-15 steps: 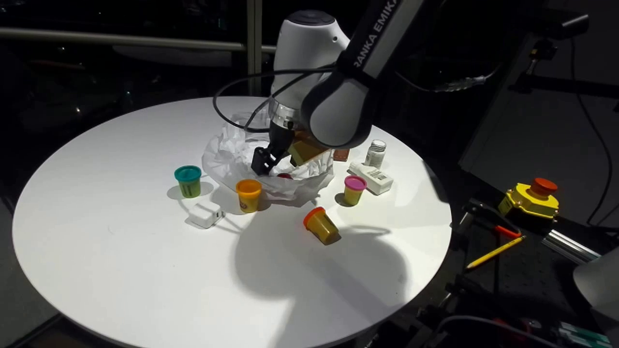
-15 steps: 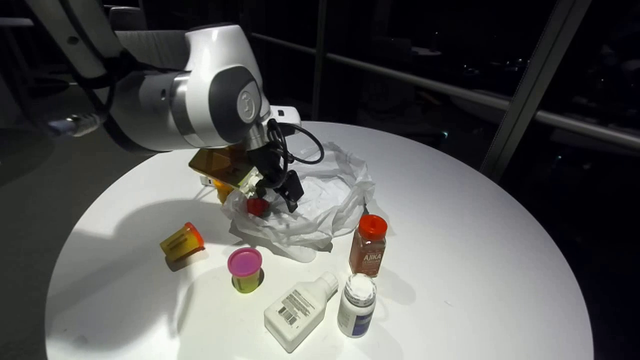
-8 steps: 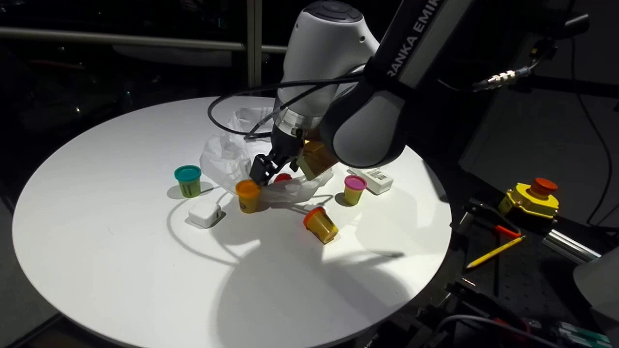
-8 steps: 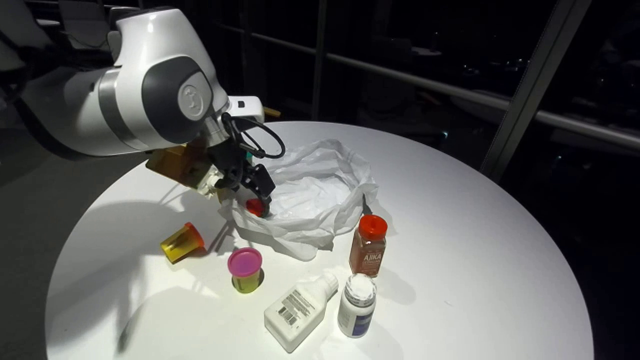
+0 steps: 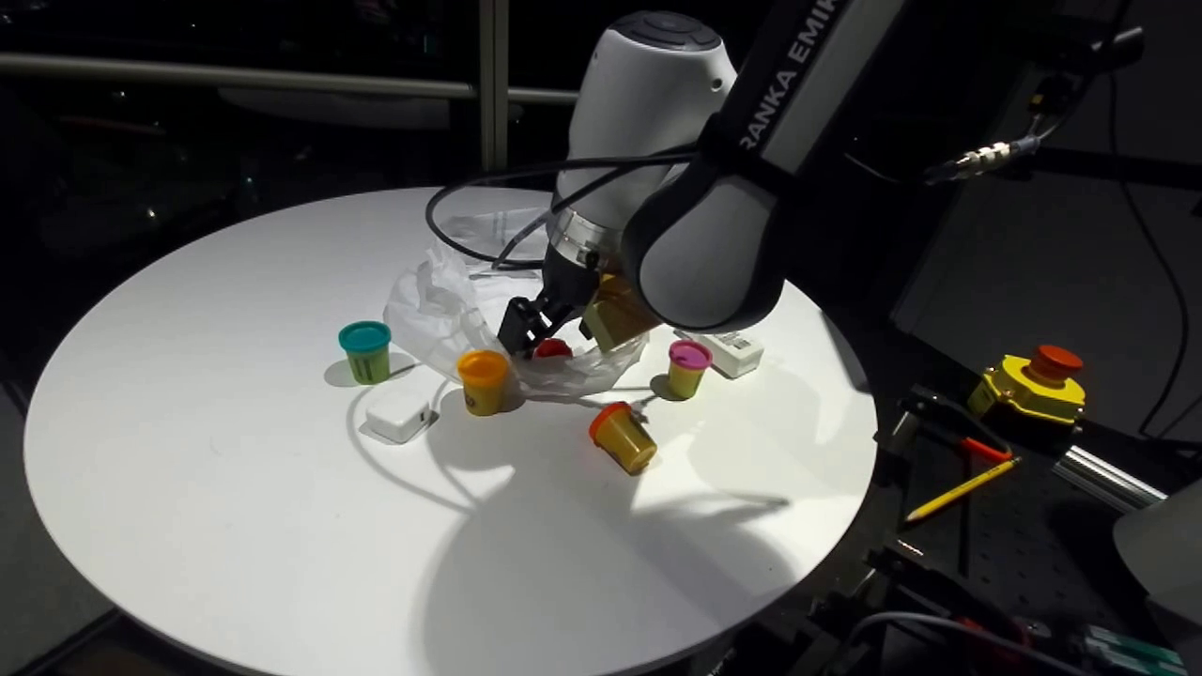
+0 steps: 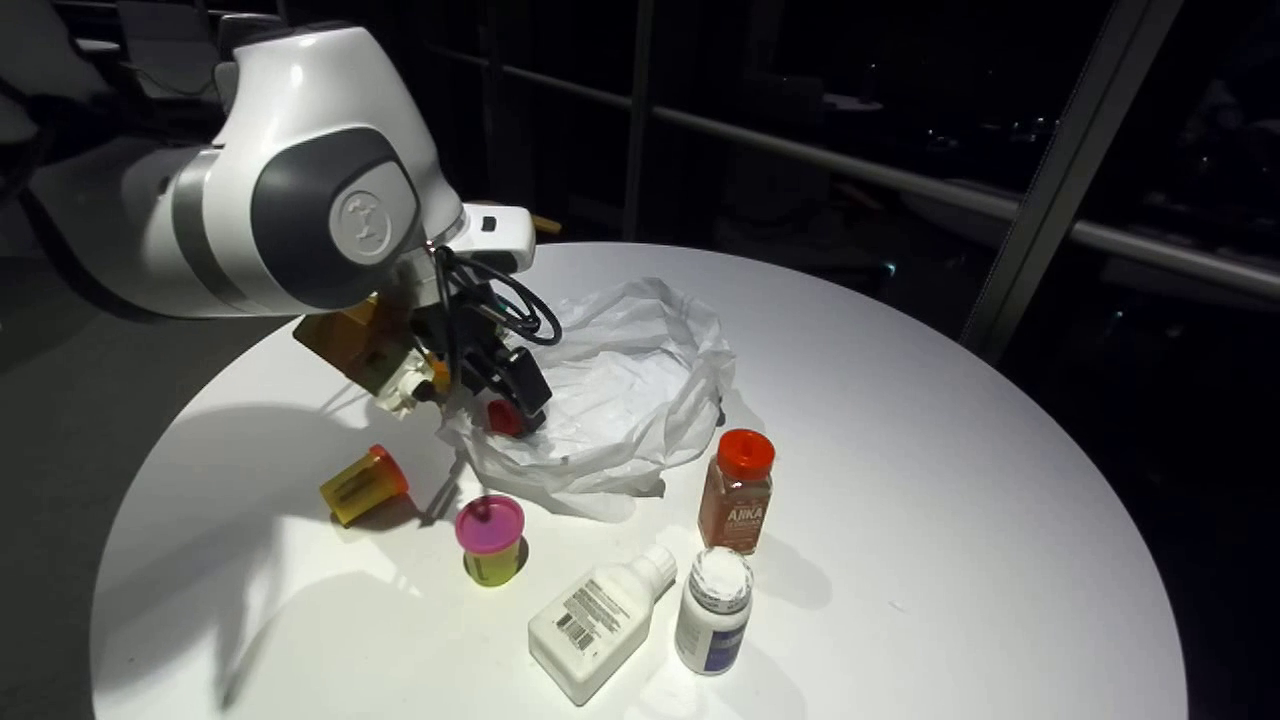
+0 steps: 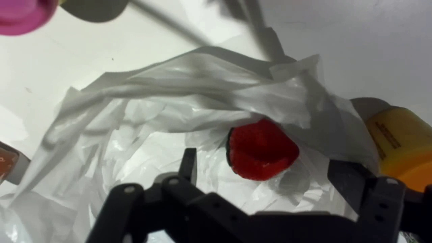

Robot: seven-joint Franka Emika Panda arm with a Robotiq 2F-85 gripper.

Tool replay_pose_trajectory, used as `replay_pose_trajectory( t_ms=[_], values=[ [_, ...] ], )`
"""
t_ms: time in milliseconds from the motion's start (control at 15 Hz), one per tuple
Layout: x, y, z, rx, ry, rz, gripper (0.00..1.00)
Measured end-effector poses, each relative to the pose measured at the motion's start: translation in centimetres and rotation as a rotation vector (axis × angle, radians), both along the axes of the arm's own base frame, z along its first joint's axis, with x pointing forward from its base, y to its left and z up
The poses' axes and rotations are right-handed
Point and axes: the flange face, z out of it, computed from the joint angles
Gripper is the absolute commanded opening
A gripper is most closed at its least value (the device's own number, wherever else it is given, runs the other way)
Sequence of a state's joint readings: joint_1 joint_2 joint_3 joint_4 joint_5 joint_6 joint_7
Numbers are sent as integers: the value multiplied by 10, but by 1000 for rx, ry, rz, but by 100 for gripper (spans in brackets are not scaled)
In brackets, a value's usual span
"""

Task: Remove all the contents from the plastic bag.

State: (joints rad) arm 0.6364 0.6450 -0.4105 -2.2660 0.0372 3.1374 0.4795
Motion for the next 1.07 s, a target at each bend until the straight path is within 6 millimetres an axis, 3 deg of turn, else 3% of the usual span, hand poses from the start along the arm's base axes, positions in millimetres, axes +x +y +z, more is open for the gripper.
replay_pose_trajectory(
  t_ms=[333, 800, 1000, 1067],
  values=[
    [7, -8, 2, 12, -11, -3, 100],
    [7, -1, -11, 71, 38, 27, 100],
    [8, -9, -14, 74, 50, 7, 95],
    [8, -12, -14, 75, 51, -3, 81]
  ],
)
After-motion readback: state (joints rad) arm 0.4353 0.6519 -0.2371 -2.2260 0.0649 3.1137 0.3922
